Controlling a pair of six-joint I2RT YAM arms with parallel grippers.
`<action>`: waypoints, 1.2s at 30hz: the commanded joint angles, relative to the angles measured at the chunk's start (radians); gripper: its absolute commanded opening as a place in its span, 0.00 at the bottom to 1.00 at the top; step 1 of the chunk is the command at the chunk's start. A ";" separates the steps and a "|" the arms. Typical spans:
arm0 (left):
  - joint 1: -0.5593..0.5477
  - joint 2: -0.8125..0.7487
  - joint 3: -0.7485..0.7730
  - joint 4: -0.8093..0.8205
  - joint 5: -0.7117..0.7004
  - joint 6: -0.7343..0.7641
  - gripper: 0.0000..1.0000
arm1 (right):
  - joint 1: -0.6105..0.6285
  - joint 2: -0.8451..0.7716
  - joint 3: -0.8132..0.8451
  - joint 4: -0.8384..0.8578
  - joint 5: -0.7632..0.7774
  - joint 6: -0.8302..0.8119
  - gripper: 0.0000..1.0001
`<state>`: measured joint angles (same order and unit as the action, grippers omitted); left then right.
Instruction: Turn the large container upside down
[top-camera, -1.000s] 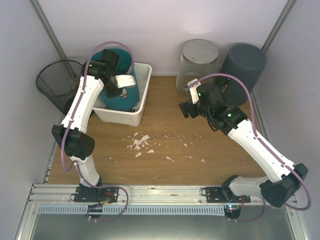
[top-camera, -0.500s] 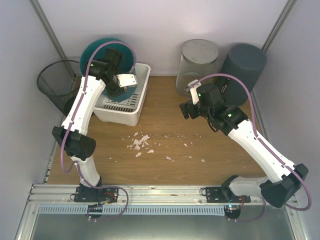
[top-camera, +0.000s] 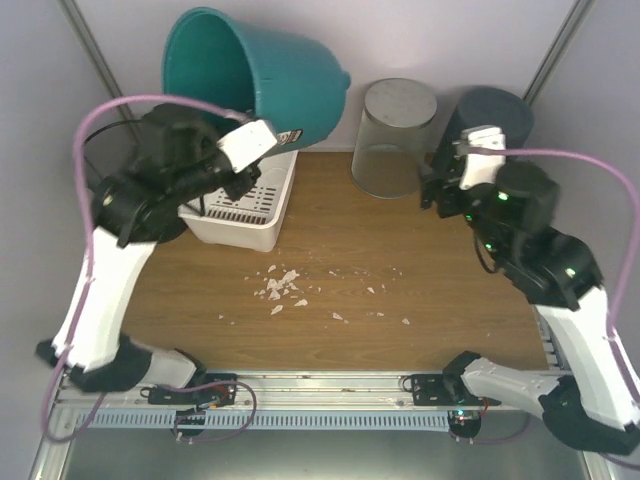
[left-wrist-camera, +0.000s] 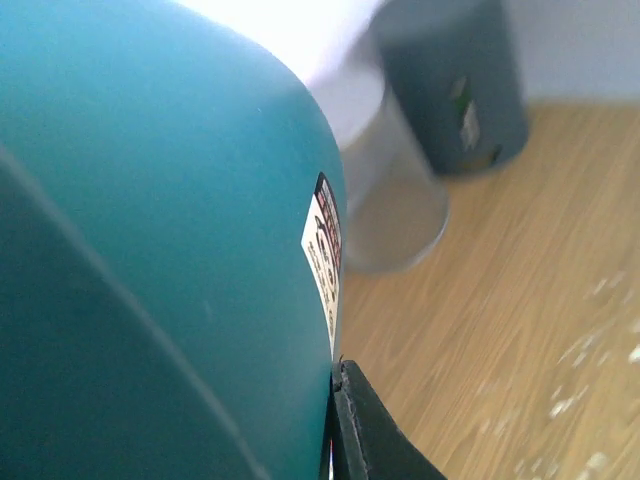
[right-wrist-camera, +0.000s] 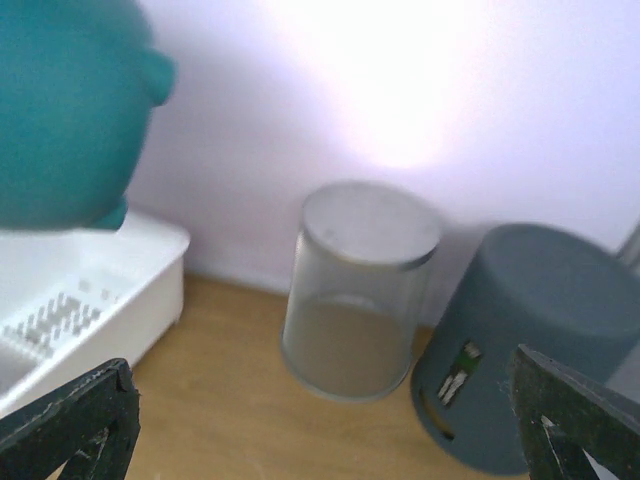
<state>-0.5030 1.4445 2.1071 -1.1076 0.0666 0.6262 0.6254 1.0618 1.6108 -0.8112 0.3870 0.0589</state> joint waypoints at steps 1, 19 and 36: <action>-0.006 -0.124 -0.123 0.370 0.292 -0.256 0.00 | -0.001 -0.058 0.122 -0.106 0.191 0.063 1.00; -0.012 0.131 -0.819 1.889 0.925 -1.347 0.00 | -0.001 -0.077 0.284 -0.377 0.242 0.323 0.93; -0.183 0.630 -0.729 2.817 0.853 -2.186 0.00 | -0.001 -0.007 0.231 -0.467 0.345 0.434 0.98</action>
<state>-0.6376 2.0167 1.3178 1.3197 0.9951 -1.3582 0.6254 1.0561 1.8523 -1.2522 0.6975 0.4541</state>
